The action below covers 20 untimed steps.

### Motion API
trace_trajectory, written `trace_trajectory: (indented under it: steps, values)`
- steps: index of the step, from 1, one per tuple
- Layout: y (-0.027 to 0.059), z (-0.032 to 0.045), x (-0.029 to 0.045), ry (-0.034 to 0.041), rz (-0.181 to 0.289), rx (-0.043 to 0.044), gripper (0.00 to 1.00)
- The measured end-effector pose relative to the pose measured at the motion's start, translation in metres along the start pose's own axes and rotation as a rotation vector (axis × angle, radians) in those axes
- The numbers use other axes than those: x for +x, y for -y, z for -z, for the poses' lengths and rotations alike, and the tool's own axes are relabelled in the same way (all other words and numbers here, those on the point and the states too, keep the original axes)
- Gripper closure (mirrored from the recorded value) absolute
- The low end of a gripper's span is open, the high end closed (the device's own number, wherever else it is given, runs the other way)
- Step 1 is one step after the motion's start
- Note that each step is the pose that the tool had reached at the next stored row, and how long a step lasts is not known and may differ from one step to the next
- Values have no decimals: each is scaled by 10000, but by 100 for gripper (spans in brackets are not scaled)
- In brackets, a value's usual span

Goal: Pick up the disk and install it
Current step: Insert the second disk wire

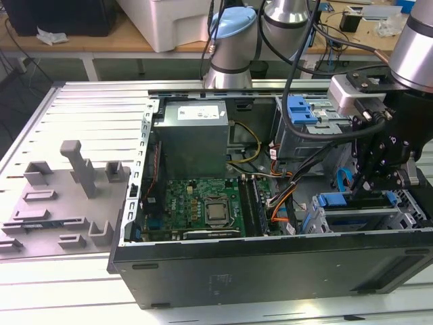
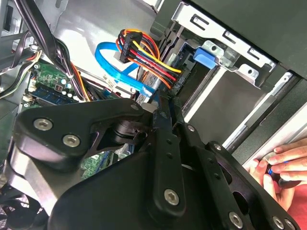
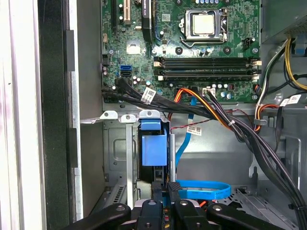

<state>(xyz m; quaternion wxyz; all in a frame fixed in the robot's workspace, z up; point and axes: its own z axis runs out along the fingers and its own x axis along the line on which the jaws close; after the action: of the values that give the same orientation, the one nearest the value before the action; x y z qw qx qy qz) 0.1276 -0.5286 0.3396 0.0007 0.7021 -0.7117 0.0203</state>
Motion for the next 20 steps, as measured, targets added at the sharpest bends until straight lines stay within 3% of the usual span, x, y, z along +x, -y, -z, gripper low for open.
trace_trajectory:
  steps: [7,9,12,13,20]
  values:
    - [-3,0,0,0,-1,0,75]
    - [-3,0,0,0,0,0,63]
    - [-3,0,0,0,0,0,57]
    - [-4,0,0,0,0,0,51]
    - [-4,5,0,1,0,0,51]
